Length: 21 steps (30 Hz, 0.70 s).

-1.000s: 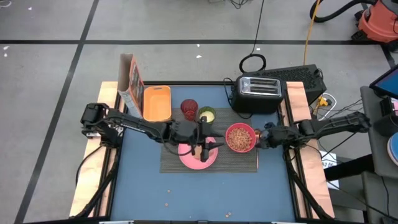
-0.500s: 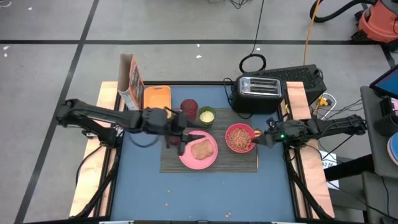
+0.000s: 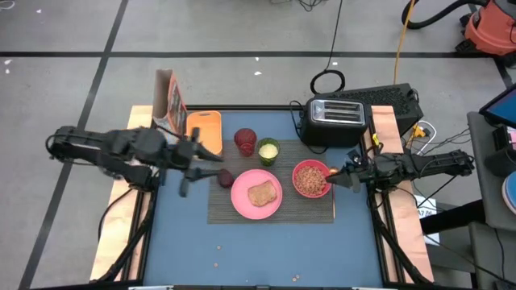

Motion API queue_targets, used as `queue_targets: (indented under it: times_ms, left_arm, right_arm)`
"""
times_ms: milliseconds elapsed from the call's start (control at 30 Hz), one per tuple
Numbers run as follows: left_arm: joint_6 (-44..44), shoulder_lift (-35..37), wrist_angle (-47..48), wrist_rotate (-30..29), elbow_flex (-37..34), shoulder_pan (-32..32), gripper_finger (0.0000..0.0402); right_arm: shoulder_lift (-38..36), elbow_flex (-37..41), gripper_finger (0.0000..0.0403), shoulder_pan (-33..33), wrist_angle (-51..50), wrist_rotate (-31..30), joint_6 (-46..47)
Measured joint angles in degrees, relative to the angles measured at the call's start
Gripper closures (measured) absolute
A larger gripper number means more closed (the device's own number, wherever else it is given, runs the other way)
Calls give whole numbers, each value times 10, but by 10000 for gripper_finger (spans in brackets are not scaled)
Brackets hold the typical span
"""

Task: Arrange a breakfast setting
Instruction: Return to Home Position

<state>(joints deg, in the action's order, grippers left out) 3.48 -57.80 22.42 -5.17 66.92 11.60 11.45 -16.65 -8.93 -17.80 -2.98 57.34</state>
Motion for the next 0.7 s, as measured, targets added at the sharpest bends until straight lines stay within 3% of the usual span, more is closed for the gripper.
queue_targets:
  times_ms: [333, 700]
  left_arm:
    - [-50, 137, 38, 0, -29, 68, 229]
    - [-100, 345, -165, -19, -336, 81, 229]
  right_arm:
    - [-6, 0, 307, 0, 162, 0, -138]
    - [-6, 0, 307, 0, 335, -1, -292]
